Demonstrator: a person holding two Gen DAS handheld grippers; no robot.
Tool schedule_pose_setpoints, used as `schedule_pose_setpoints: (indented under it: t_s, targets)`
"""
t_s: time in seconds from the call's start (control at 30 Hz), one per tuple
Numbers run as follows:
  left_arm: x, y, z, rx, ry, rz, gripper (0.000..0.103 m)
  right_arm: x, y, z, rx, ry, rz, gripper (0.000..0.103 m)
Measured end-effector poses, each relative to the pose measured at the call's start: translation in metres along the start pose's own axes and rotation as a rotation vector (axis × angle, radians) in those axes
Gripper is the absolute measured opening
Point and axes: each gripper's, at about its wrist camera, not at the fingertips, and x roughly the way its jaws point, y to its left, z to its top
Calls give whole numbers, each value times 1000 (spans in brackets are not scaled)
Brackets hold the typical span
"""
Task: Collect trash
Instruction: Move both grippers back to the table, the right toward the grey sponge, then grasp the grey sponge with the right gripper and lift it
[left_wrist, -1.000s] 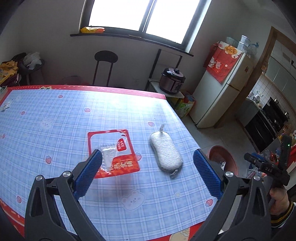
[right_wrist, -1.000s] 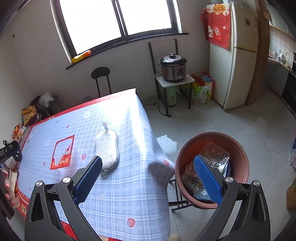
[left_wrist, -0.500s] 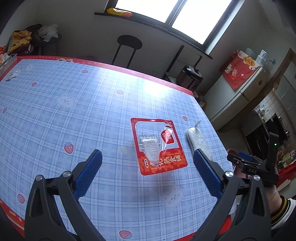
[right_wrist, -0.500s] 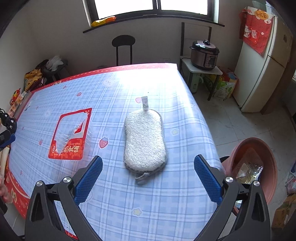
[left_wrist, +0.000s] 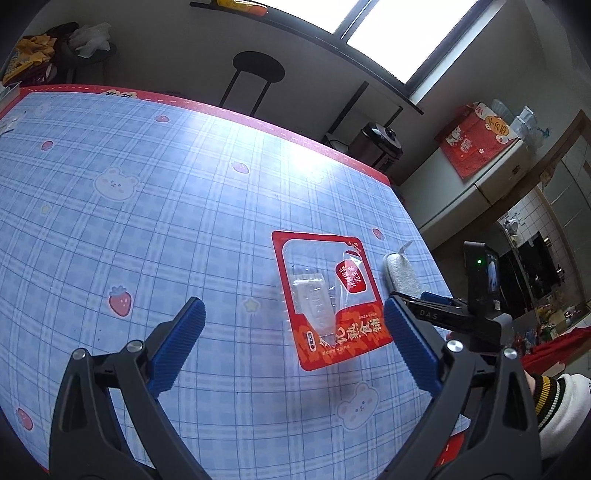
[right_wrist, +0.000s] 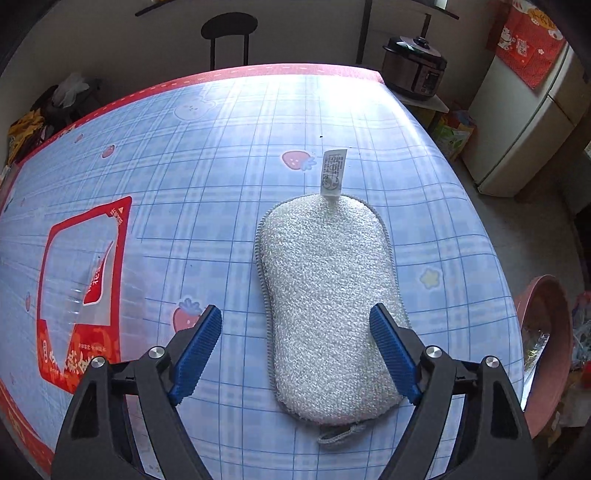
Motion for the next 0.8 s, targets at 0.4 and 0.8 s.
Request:
schedule_pose_setpoints:
  t_s: [0.4,0.8]
  targets:
    - [11,4,-3,-17,27,-7,91,12,14,-2,-76,-26,-105,83]
    - [13,-9,-8,-3,37,-8,90,6,-3,2,-104,-40,-98,57]
